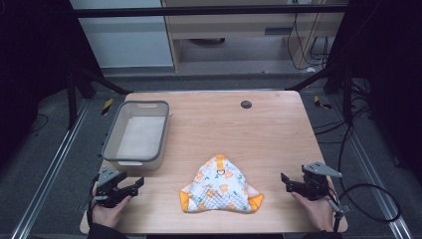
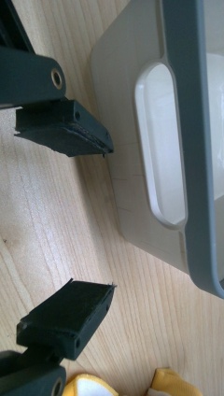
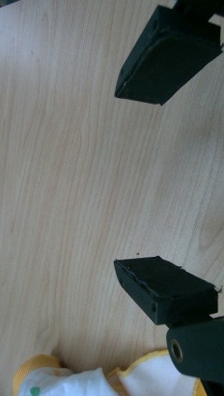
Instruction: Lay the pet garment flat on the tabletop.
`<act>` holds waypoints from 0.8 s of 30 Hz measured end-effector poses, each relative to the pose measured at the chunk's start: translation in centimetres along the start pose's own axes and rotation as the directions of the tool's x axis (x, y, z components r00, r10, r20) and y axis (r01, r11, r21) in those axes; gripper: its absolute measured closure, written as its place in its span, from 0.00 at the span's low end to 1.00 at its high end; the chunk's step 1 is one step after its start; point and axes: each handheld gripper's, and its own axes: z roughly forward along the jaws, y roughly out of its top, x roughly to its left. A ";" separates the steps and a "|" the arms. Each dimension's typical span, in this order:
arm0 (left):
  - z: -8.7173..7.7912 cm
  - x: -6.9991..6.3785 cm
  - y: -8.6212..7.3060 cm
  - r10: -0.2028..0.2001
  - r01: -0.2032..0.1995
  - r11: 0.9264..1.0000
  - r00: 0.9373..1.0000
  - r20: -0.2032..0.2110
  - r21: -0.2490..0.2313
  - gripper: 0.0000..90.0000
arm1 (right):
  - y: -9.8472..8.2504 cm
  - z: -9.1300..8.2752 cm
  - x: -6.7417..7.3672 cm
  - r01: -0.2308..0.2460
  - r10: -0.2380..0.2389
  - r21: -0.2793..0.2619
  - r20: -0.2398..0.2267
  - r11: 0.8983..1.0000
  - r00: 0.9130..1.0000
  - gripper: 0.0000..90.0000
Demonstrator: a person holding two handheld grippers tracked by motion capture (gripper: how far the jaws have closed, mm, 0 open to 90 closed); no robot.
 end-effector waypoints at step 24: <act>-0.5 -3.6 2.3 0.072 -0.064 0.996 0.989 0.128 -0.059 0.33 | 2.8 -0.7 3.9 0.095 -0.105 -0.086 -0.122 0.992 0.987 0.27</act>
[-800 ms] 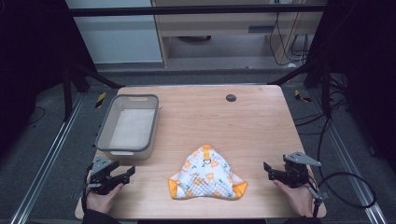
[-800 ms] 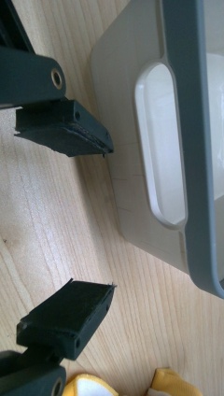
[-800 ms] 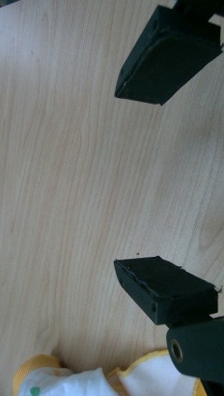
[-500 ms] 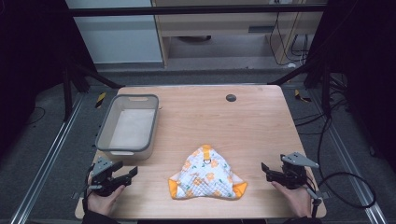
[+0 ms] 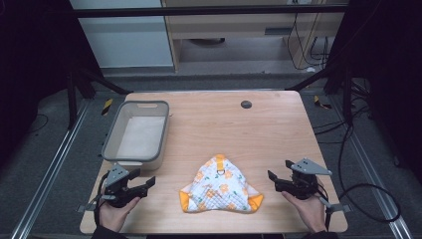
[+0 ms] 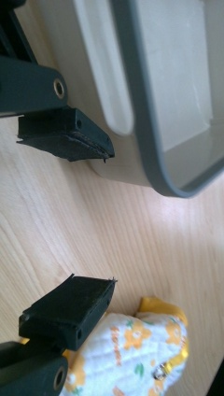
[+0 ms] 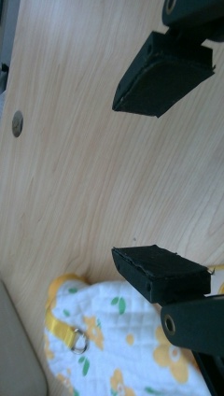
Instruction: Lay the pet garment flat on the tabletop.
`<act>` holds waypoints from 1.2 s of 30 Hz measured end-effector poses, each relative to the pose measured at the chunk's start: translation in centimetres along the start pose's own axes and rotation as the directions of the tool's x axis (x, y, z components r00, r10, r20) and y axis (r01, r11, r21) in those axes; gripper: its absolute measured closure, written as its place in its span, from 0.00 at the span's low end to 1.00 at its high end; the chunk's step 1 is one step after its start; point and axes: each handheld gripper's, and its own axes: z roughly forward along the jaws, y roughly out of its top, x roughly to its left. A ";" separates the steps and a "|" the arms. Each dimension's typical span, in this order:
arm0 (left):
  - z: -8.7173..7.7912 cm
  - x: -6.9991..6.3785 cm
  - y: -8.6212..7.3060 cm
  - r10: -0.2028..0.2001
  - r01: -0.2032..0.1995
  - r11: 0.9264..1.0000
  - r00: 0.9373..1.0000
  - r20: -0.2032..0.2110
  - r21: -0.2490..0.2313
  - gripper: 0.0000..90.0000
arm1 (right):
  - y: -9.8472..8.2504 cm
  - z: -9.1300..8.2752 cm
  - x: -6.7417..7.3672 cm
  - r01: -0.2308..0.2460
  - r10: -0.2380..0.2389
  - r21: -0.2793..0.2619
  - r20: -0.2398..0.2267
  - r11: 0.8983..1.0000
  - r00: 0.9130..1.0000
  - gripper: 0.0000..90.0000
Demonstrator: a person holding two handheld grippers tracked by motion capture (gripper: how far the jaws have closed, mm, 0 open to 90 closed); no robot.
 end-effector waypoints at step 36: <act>7.5 -6.0 6.1 0.082 -0.084 0.996 0.991 0.105 0.017 0.35 | 5.0 4.3 2.7 0.048 -0.047 0.006 -0.119 0.999 0.992 0.36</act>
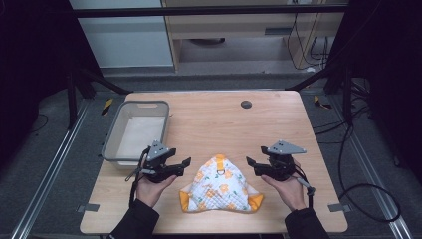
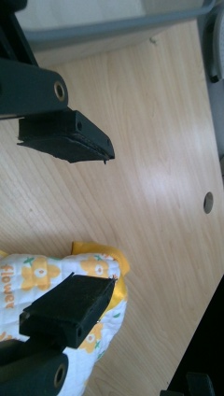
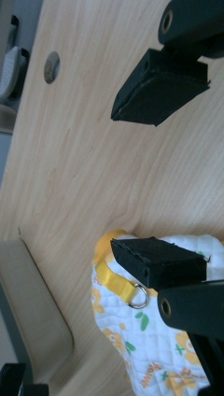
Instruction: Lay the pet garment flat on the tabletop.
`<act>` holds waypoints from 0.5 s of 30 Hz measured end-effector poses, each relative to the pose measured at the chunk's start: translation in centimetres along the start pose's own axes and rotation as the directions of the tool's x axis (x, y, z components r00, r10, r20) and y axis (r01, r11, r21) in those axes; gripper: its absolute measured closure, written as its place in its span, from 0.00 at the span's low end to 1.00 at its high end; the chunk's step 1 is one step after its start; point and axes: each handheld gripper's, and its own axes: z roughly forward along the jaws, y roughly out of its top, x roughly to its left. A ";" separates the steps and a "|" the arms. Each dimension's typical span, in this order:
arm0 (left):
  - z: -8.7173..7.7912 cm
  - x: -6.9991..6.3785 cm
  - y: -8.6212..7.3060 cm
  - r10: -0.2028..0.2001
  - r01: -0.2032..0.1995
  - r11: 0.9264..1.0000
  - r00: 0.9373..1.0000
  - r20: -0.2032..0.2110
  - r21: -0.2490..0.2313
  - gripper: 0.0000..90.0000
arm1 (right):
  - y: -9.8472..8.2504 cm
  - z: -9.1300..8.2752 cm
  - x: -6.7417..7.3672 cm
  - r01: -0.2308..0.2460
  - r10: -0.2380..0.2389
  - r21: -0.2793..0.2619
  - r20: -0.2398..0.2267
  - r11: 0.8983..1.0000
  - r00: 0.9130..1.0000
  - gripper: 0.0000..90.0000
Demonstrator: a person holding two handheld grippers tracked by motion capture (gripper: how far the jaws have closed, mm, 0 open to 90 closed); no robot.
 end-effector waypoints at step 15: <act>2.6 -1.2 -1.6 0.031 -0.035 0.995 0.999 0.041 0.096 0.36 | -1.6 3.0 1.3 0.000 0.007 0.082 -0.089 0.997 0.996 0.45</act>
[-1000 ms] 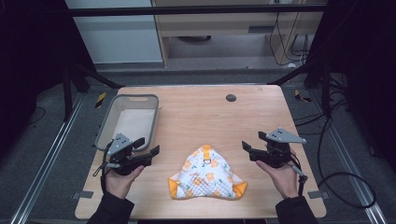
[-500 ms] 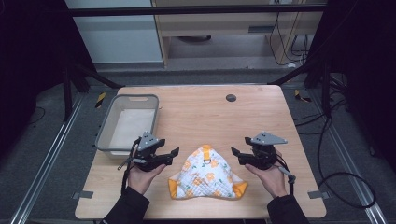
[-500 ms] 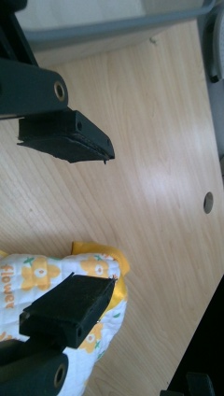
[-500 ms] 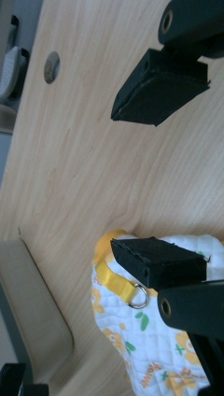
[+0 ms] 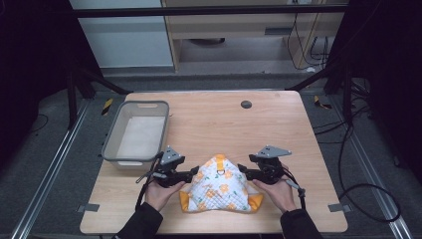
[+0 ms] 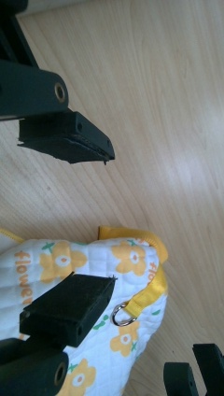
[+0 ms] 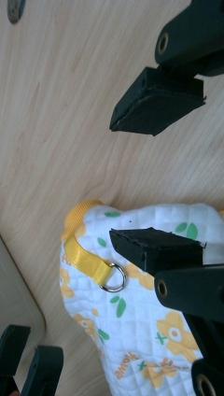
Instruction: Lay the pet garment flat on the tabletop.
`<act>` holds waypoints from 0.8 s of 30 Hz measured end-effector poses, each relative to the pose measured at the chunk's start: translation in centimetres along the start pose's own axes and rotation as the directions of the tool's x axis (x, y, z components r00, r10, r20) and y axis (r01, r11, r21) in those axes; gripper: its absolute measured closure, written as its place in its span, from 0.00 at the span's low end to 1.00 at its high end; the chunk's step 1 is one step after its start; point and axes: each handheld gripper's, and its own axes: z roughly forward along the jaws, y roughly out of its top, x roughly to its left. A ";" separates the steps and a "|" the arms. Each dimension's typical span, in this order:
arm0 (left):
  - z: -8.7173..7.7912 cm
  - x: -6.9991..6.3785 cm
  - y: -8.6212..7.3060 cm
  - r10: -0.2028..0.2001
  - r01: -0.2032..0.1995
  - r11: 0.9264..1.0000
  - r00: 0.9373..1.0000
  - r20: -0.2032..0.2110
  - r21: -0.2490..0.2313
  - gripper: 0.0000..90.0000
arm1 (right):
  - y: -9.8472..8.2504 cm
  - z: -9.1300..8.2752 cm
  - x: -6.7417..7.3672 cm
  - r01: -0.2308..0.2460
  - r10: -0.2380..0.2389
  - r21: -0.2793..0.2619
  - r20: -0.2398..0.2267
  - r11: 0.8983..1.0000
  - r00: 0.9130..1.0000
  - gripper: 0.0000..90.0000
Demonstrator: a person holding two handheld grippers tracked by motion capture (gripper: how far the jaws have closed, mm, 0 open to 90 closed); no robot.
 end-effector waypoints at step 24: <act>3.2 -1.0 -1.3 0.032 -0.044 0.990 0.995 0.090 0.133 0.63 | -1.0 3.0 1.1 0.018 -0.006 0.099 -0.116 0.995 0.993 0.71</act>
